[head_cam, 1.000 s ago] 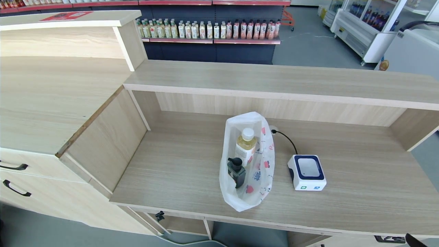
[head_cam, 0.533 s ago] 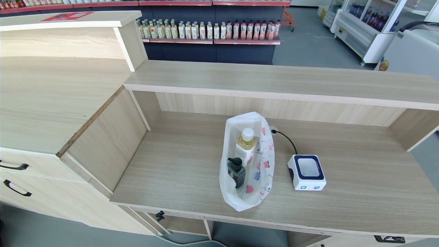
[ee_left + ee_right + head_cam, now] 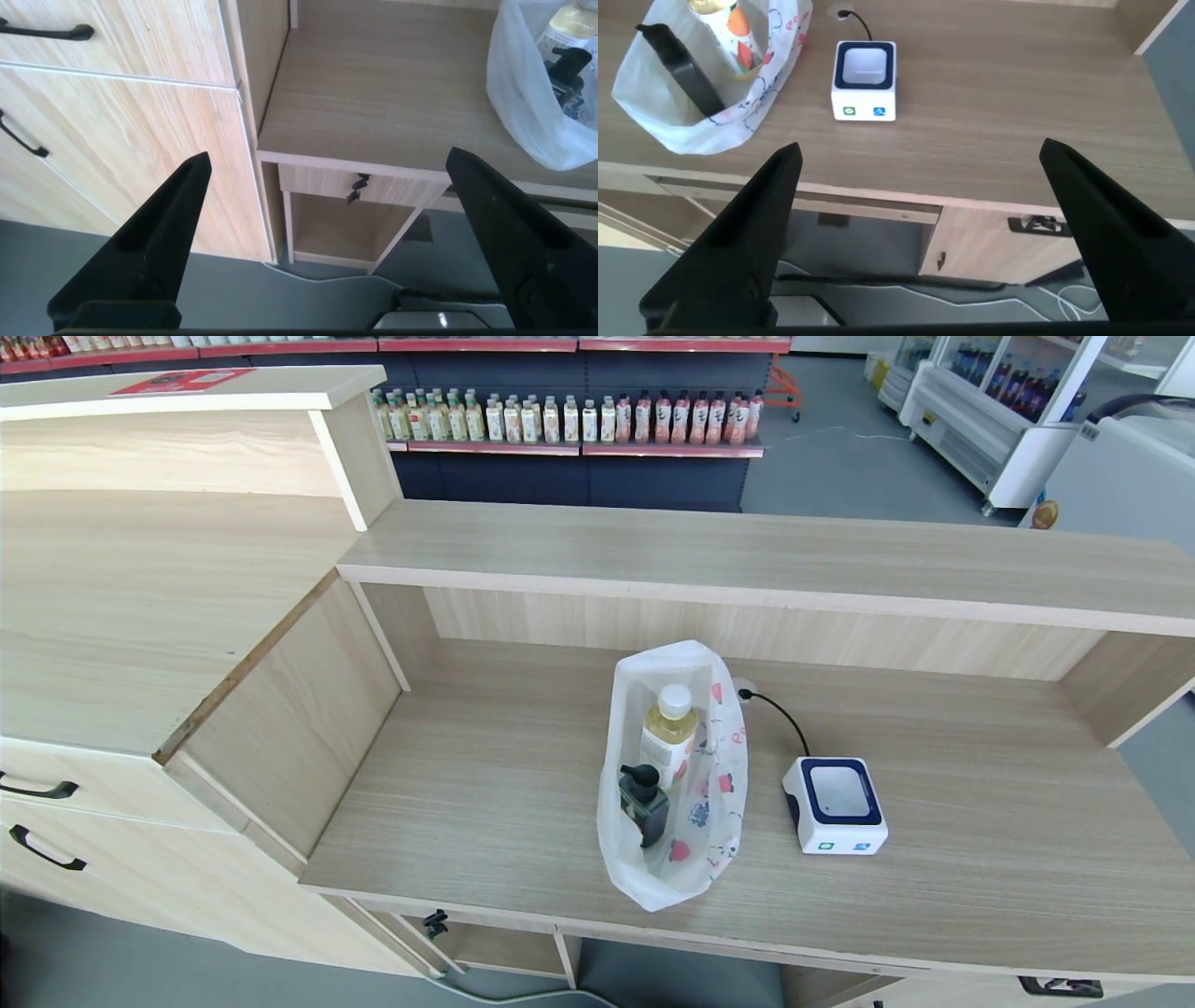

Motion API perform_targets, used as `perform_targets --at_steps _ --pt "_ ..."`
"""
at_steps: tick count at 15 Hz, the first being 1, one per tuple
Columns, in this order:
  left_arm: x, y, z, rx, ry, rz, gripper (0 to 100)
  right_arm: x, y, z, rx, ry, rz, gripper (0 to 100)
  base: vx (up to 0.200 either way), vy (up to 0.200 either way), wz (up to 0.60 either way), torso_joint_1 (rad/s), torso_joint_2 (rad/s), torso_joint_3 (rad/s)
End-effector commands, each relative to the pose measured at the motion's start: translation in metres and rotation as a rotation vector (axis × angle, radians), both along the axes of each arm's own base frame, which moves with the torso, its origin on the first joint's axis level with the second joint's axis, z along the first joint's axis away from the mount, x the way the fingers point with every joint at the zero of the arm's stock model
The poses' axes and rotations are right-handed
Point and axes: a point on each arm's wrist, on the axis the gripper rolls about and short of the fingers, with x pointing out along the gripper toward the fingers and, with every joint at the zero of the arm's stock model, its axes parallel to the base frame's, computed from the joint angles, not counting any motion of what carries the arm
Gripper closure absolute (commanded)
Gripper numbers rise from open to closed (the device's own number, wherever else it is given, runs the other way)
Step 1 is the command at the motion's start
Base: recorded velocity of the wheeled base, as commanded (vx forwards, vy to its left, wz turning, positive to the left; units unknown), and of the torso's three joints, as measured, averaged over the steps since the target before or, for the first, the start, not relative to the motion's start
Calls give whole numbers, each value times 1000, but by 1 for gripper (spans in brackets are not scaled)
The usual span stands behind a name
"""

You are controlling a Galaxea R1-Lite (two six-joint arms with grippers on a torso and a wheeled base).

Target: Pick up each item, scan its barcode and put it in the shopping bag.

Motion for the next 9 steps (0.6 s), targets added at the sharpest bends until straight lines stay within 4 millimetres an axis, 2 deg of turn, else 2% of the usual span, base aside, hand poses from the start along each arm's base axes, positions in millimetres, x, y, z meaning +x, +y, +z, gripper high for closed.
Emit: perform_targets --at_steps 1,9 --pt "0 0 0 1 0 1 0 0 0 0 0 6 0 0 0 0 0 0 0 0" --pt "0 0 0 20 0 0 0 0 0 0 0 6 0 0 0 -200 0 6 -1 3"
